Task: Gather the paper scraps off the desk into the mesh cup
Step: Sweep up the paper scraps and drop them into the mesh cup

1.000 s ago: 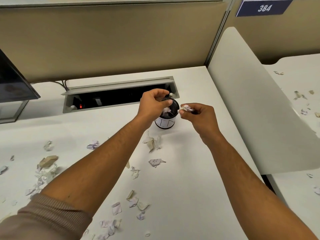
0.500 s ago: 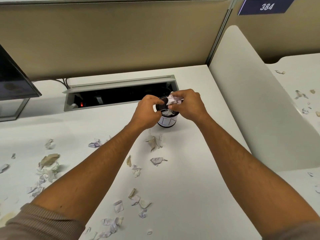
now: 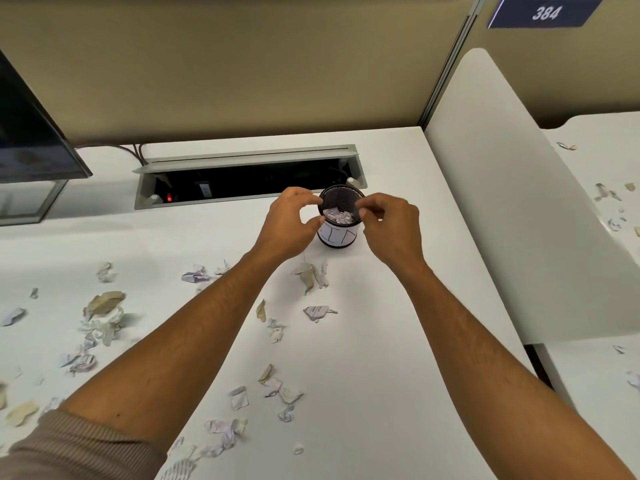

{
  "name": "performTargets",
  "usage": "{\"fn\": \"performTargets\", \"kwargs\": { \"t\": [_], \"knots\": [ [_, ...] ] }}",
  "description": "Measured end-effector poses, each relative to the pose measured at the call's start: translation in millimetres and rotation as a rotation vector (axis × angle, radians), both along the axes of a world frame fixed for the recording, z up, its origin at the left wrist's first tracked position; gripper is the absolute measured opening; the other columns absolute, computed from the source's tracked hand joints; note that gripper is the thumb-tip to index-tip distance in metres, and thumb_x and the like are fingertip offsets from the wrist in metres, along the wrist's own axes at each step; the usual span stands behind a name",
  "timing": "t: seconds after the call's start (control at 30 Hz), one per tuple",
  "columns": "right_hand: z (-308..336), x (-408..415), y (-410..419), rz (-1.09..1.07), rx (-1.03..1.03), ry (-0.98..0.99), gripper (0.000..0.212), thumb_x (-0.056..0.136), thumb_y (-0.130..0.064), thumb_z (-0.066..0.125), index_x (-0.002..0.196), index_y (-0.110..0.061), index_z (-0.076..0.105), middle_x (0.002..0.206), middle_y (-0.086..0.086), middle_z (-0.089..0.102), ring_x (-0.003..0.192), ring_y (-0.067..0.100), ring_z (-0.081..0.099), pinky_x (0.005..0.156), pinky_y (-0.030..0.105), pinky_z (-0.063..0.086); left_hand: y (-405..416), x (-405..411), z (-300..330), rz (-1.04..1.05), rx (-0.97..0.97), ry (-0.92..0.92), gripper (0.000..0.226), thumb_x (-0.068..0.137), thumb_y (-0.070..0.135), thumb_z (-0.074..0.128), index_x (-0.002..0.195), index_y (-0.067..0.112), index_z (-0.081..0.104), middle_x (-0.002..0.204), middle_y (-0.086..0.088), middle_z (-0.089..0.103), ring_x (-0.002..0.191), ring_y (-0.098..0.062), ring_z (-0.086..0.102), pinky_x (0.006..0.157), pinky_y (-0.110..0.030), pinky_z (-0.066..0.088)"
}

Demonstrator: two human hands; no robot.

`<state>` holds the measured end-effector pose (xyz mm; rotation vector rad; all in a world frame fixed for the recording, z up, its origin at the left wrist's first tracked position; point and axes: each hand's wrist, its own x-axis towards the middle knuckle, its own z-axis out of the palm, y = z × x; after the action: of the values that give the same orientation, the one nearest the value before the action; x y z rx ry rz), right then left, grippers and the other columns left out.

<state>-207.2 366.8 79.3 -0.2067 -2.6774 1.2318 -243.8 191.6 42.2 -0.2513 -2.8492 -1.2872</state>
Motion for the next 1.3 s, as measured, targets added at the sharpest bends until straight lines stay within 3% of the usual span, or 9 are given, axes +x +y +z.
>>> {"fn": "performTargets", "kwargs": {
  "t": [0.13, 0.27, 0.5, 0.63, 0.8, 0.9, 1.03, 1.1, 1.3],
  "knots": [
    [-33.9, 29.9, -7.9, 0.078, -0.013, 0.011, 0.012, 0.086, -0.012, 0.065, 0.094, -0.013, 0.074, 0.09, 0.001, 0.074, 0.076, 0.012, 0.063, 0.078, 0.029, 0.054, -32.7, 31.6, -18.8, 0.102, -0.055, 0.046, 0.027, 0.089, 0.026, 0.065, 0.115, 0.017, 0.066, 0.129, -0.001, 0.055, 0.12, -0.016, 0.05, 0.097, -0.021, 0.034],
    [-74.2, 50.1, -19.2, 0.161, 0.063, -0.102, 0.023, 0.091, -0.026, 0.063, 0.11, -0.015, 0.069, 0.111, 0.0, 0.069, 0.101, 0.017, 0.062, 0.089, 0.04, 0.052, -72.0, 65.0, -47.6, 0.139, -0.212, 0.024, 0.033, 0.091, 0.029, 0.062, 0.121, 0.015, 0.064, 0.141, -0.005, 0.049, 0.132, -0.023, 0.041, 0.109, -0.035, 0.031],
    [-113.8, 63.8, -43.0, 0.396, 0.317, -0.198, 0.069, 0.095, -0.053, 0.047, 0.151, -0.017, 0.028, 0.16, 0.004, 0.023, 0.148, 0.019, 0.015, 0.119, 0.034, 0.015, -113.4, 101.7, -84.8, 0.176, -0.553, -0.025, 0.06, 0.091, 0.054, 0.052, 0.143, 0.023, 0.043, 0.158, -0.008, 0.024, 0.148, -0.029, 0.012, 0.115, -0.054, 0.01],
    [-126.5, 72.6, -53.2, 0.497, 0.496, -0.218, 0.074, 0.096, -0.058, 0.033, 0.153, -0.014, 0.018, 0.162, 0.003, 0.011, 0.15, 0.018, 0.003, 0.121, 0.04, -0.002, -117.9, 114.1, -95.4, 0.157, -0.565, -0.15, 0.067, 0.091, 0.062, 0.043, 0.146, 0.027, 0.034, 0.159, -0.007, 0.02, 0.148, -0.028, 0.008, 0.116, -0.052, 0.011],
    [-129.4, 91.5, -54.3, 0.629, 0.543, -0.162, 0.072, 0.097, -0.058, 0.03, 0.154, -0.016, 0.015, 0.162, 0.0, 0.011, 0.15, 0.014, 0.001, 0.121, 0.038, -0.006, -118.1, 135.2, -97.1, 0.076, -0.487, -0.051, 0.061, 0.095, 0.054, 0.036, 0.143, 0.017, 0.042, 0.155, -0.011, 0.031, 0.146, -0.029, 0.02, 0.117, -0.046, 0.014],
    [-127.2, 96.9, -50.5, 0.676, 0.419, -0.107, 0.066, 0.098, -0.053, 0.036, 0.152, -0.018, 0.024, 0.161, -0.001, 0.017, 0.149, 0.011, 0.007, 0.122, 0.033, -0.001, -118.2, 149.6, -96.9, 0.011, -0.408, 0.028, 0.06, 0.096, 0.055, 0.032, 0.139, 0.016, 0.049, 0.151, -0.008, 0.039, 0.143, -0.025, 0.028, 0.118, -0.043, 0.018],
    [-120.5, 83.5, -49.1, 0.523, 0.238, -0.091, 0.061, 0.097, -0.048, 0.046, 0.149, -0.02, 0.033, 0.16, -0.005, 0.02, 0.147, 0.007, 0.013, 0.117, 0.02, 0.005, -122.9, 152.4, -93.7, 0.106, -0.405, 0.308, 0.042, 0.093, 0.047, 0.052, 0.122, 0.019, 0.061, 0.131, -0.004, 0.056, 0.124, -0.026, 0.05, 0.1, -0.041, 0.037],
    [-118.7, 74.1, -53.8, 0.54, 0.28, -0.142, 0.063, 0.098, -0.049, 0.043, 0.151, -0.019, 0.028, 0.161, -0.003, 0.016, 0.149, 0.01, 0.009, 0.119, 0.025, 0.003, -125.5, 145.9, -90.5, 0.185, -0.431, 0.324, 0.045, 0.089, 0.052, 0.054, 0.123, 0.023, 0.06, 0.132, -0.003, 0.054, 0.126, -0.024, 0.047, 0.1, -0.041, 0.033],
    [-126.5, 83.5, -68.6, 0.757, 0.538, -0.171, 0.07, 0.098, -0.056, 0.031, 0.154, -0.017, 0.015, 0.163, 0.001, 0.008, 0.15, 0.014, 0.002, 0.121, 0.038, -0.004, -124.3, 141.2, -91.1, 0.046, -0.408, -0.043, 0.075, 0.084, 0.076, 0.027, 0.147, 0.036, 0.029, 0.159, 0.001, 0.02, 0.149, -0.018, 0.006, 0.12, -0.043, 0.004]
  ]
}}
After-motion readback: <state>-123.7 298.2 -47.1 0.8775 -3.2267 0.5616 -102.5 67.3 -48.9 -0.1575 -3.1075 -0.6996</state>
